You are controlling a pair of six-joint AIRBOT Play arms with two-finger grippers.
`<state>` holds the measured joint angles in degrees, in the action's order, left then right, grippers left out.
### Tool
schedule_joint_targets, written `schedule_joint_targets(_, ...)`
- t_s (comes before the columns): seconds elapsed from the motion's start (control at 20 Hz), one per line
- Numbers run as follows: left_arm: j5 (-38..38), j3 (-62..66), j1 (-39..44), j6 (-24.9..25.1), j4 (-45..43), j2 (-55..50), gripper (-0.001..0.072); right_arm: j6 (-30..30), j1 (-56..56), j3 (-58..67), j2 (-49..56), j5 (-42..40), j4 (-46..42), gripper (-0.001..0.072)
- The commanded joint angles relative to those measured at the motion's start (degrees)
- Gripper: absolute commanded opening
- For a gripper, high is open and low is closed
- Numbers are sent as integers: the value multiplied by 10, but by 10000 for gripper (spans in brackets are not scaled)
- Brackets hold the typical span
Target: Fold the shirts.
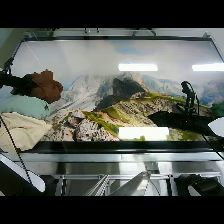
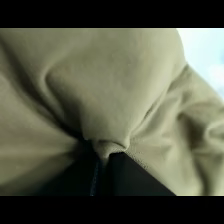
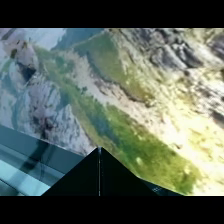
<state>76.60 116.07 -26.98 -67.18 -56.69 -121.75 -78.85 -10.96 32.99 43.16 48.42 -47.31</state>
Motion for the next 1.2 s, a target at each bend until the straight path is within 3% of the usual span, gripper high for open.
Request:
schedule_joint_targets(0.0, 21, 32, 23, -3, 152, 24, 20, 0, -1, 0, 0, 0, 0, 18)
schedule_joint_targets(0.15, 5, 2, 58, 60, 399, 109, 20, 0, -1, 0, 0, 0, 0, 19)
schedule_joint_targets(0.25, 26, -9, 96, 67, 495, 163, 21, 0, -1, 0, 0, 0, 0, 19)
schedule_joint_targets(0.4, 103, -9, 175, 52, 470, 216, 20, 0, -1, 0, 0, 0, 0, 19)
schedule_joint_targets(0.55, 156, -14, 272, 11, 374, 228, 18, 0, -1, 0, 0, 0, 0, 19)
schedule_joint_targets(0.8, 92, -115, 404, -7, 251, 228, 22, 0, -1, 0, 0, 0, 0, 19)
schedule_joint_targets(0.85, 82, -137, 418, -9, 236, 228, 105, 0, -1, 0, 0, 0, 0, 19)
schedule_joint_targets(0.95, 64, -174, 433, -11, 233, 228, 720, 0, -1, 0, 0, 0, 0, 19)
schedule_joint_targets(1.15, 50, -181, 399, -14, 231, 228, 715, 0, -1, 0, 0, 0, 0, 19)
